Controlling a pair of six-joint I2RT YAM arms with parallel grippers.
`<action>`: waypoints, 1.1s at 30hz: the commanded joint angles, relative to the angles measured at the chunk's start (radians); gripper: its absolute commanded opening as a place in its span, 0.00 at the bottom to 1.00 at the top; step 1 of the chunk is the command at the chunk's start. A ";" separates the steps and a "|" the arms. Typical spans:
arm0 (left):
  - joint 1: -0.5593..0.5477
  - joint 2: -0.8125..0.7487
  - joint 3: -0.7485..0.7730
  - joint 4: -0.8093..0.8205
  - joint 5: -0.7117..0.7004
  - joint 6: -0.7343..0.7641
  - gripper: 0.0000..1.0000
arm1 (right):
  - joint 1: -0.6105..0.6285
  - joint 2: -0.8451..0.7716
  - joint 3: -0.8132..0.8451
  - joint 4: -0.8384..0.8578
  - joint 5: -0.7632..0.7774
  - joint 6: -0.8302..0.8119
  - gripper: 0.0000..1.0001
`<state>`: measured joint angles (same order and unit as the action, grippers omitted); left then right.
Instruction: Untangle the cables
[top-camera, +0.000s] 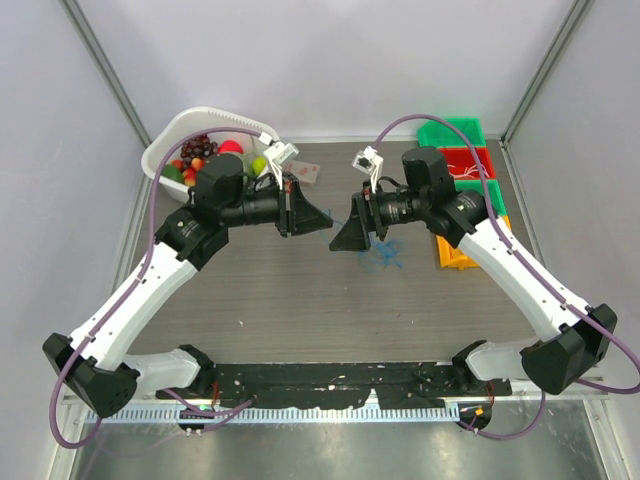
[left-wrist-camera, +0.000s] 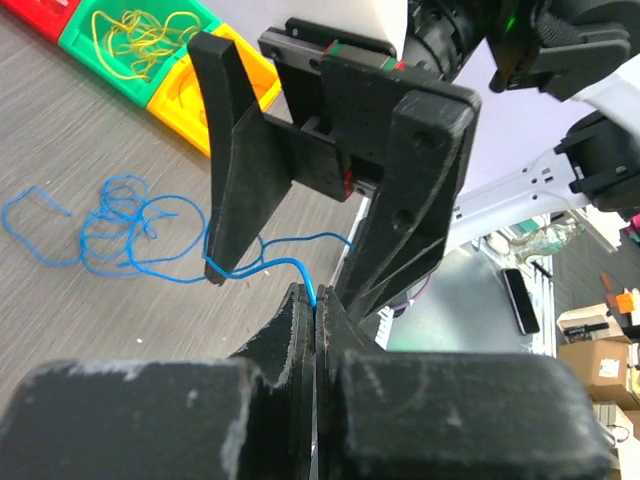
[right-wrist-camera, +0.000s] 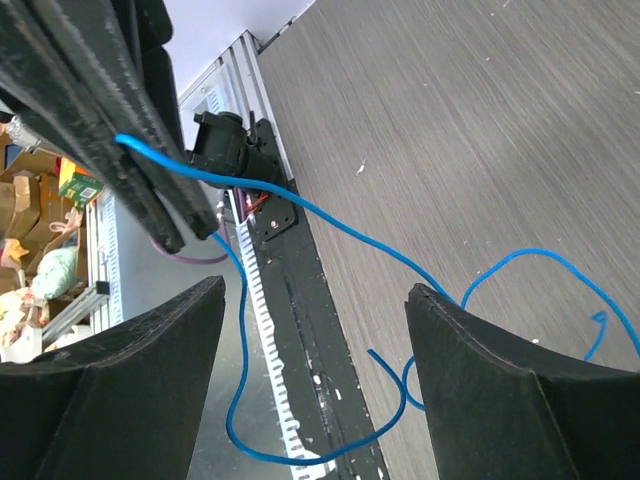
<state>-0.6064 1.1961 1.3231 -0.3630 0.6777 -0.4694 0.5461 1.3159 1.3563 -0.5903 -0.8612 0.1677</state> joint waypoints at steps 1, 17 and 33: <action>0.005 0.013 0.036 0.108 0.056 -0.063 0.00 | 0.015 -0.036 -0.005 0.095 0.063 -0.002 0.76; 0.005 0.002 0.061 0.081 -0.234 -0.075 0.49 | 0.032 -0.057 -0.114 0.288 0.212 0.151 0.01; 0.025 -0.194 -0.082 -0.120 -0.753 0.199 0.86 | -0.451 0.175 0.094 0.411 0.589 0.351 0.01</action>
<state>-0.5873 0.9821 1.2675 -0.4114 -0.0017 -0.3454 0.1703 1.4204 1.3197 -0.2779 -0.4149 0.4679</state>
